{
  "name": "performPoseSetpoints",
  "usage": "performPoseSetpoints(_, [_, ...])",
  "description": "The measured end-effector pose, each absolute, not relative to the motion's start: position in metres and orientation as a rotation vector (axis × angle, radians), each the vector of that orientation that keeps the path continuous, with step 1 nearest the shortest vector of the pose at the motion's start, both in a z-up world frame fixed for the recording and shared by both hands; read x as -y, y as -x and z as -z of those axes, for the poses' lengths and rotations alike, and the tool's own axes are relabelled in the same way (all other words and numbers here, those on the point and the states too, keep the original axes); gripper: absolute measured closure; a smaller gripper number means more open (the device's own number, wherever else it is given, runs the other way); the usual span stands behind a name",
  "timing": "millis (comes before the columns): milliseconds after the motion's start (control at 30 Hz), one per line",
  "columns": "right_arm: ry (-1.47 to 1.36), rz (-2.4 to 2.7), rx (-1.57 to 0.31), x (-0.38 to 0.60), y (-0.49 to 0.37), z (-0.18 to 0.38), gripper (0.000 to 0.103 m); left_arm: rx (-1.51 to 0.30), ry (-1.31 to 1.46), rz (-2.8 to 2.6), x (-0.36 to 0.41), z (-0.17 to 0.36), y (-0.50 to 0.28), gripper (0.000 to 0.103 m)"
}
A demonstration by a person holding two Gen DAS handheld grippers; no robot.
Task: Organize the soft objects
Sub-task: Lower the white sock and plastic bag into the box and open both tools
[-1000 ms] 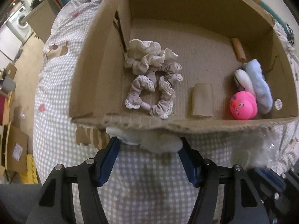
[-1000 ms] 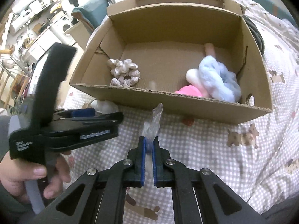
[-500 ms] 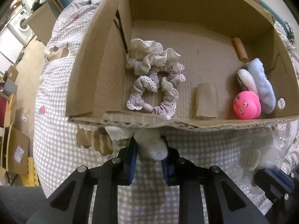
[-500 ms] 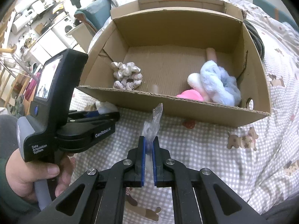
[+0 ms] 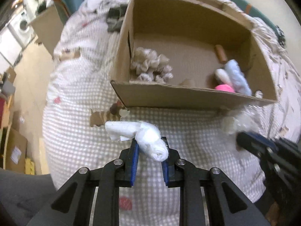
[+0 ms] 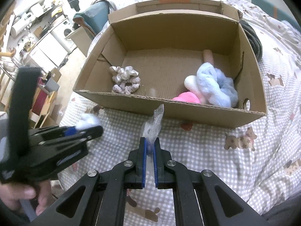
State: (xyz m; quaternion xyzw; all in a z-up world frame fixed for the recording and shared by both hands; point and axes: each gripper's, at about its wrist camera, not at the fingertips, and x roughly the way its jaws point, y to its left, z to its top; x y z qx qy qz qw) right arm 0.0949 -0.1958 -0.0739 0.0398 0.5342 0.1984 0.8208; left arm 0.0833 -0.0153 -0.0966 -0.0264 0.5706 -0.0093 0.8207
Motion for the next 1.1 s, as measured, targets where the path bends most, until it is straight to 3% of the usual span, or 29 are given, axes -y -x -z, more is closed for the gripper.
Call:
performPoseSetpoints(300, [-0.095, -0.434, -1.077, 0.208, -0.084, 0.042, 0.095, -1.062, -0.028, 0.085, 0.035, 0.033, -0.053, 0.083])
performPoseSetpoints(633, [-0.103, -0.454, -0.926, 0.225, -0.105, -0.012, 0.095, -0.945, -0.038, 0.08, 0.03, -0.011, -0.114, 0.083])
performPoseSetpoints(833, [-0.115, -0.436, -0.877, 0.229, -0.134, -0.015, 0.095, -0.946, -0.015, 0.077, 0.03, -0.012, -0.158, 0.083])
performPoseSetpoints(1100, [-0.131, -0.367, -0.868, 0.239, -0.158, 0.015, 0.095, -0.953, 0.037, 0.052, 0.026, 0.029, -0.196, 0.083])
